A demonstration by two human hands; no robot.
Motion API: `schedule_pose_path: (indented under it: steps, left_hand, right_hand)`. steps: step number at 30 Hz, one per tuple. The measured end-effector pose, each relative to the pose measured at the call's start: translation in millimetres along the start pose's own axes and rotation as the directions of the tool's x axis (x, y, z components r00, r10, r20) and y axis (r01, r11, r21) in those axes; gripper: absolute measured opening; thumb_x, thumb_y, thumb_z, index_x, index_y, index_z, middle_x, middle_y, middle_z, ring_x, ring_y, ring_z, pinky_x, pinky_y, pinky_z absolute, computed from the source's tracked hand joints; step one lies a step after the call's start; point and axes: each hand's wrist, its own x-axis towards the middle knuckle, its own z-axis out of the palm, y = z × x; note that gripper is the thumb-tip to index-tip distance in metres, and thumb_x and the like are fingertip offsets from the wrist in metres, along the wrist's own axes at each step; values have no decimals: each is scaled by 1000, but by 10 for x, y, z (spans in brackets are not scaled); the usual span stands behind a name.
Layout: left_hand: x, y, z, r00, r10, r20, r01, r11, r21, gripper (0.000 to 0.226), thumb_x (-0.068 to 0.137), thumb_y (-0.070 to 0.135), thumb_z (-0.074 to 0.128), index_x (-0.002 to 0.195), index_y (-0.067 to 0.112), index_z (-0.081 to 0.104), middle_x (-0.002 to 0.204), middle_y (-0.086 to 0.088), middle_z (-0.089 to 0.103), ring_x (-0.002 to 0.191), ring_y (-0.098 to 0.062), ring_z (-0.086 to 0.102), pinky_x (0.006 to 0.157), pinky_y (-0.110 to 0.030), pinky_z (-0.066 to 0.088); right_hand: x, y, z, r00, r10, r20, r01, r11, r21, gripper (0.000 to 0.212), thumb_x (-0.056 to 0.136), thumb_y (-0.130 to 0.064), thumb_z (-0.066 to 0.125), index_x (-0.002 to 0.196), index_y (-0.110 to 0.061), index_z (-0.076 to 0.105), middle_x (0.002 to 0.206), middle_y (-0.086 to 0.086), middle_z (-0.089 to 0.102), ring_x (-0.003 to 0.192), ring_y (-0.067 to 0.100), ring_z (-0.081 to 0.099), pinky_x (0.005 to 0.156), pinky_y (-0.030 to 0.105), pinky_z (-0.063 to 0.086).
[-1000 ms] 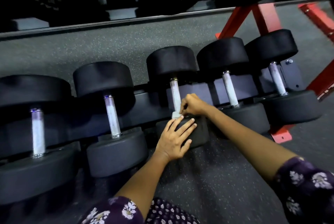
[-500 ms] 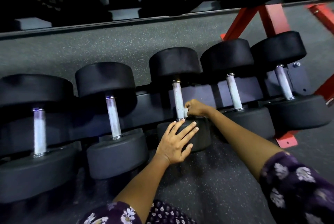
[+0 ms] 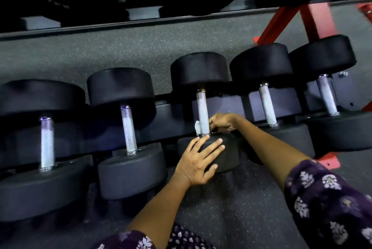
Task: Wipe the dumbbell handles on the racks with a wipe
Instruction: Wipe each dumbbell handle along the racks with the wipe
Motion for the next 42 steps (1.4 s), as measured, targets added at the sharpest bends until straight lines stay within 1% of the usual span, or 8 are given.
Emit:
schedule_pose_path:
  steps: [3, 9, 14, 17, 20, 24, 30, 42]
  left_hand:
    - [-4, 3, -3, 1000, -4, 7, 4, 1000, -3, 50, 92, 36, 38, 139, 17, 45, 143, -2, 50, 129, -31, 43, 107, -45, 31]
    - [-15, -10, 1, 999, -9, 32, 9, 1000, -25, 49, 100, 39, 23, 139, 18, 44, 144, -2, 49, 130, -32, 43, 109, -44, 29]
    - [-18, -22, -5, 1000, -3, 25, 3, 1000, -25, 49, 101, 39, 23, 139, 17, 45, 143, -2, 50, 129, -32, 44, 107, -45, 31]
    - [-10, -17, -2, 1000, -4, 15, 4, 1000, -23, 49, 101, 39, 23, 139, 17, 45, 143, -2, 51, 129, -32, 43, 107, -45, 32]
    - [-12, -11, -9, 1000, 1, 5, -1, 999, -33, 48, 101, 39, 24, 138, 17, 45, 142, -3, 52, 129, -32, 43, 107, -45, 32]
    - [4, -12, -13, 1000, -1, 2, 1, 1000, -19, 49, 93, 35, 38, 137, 17, 45, 141, -3, 54, 127, -31, 43, 106, -46, 32]
    - [-1, 2, -41, 1000, 8, 22, -8, 1000, -30, 52, 88, 35, 44, 137, 17, 46, 141, -4, 54, 128, -31, 42, 107, -45, 31]
    - [-12, -1, -33, 999, 8, 41, -6, 998, -56, 51, 90, 34, 43, 138, 16, 46, 142, -4, 52, 127, -32, 43, 107, -46, 31]
  right_hand:
    - [12, 56, -51, 994, -52, -99, 52, 999, -4, 16, 81, 17, 52, 88, 13, 66, 49, -3, 65, 45, 2, 60, 49, 12, 49]
    - [-139, 117, -9, 949, -93, -301, 96, 995, -5, 23, 75, 17, 61, 63, -1, 64, 40, -5, 59, 39, 2, 58, 46, 13, 50]
    - [-276, 163, 59, 909, -114, -402, 189, 970, 151, 5, 77, 13, 63, 81, 11, 65, 47, 3, 63, 43, 7, 60, 49, 18, 52]
    - [-266, 163, 196, 827, -283, -485, 272, 958, -94, 9, 72, 0, 75, 78, 3, 70, 67, 8, 67, 61, 12, 60, 67, 26, 51]
    - [-302, 120, 224, 793, -387, -470, 262, 914, -311, 13, 70, -7, 78, 78, 1, 72, 76, 9, 70, 71, 7, 58, 62, 11, 40]
    - [-266, -51, 122, 679, -479, -557, 295, 872, -390, 13, 75, -10, 75, 82, 1, 73, 84, 14, 73, 78, 10, 61, 71, 23, 43]
    - [-314, -148, 273, 819, -472, -325, 115, 691, -714, 19, 83, -27, 65, 98, -16, 71, 105, 7, 68, 100, 26, 60, 72, 27, 40]
    - [-217, -239, 292, 674, -619, -403, 135, 639, -757, 24, 93, -15, 50, 104, 1, 64, 111, 15, 52, 104, 30, 53, 78, 36, 42]
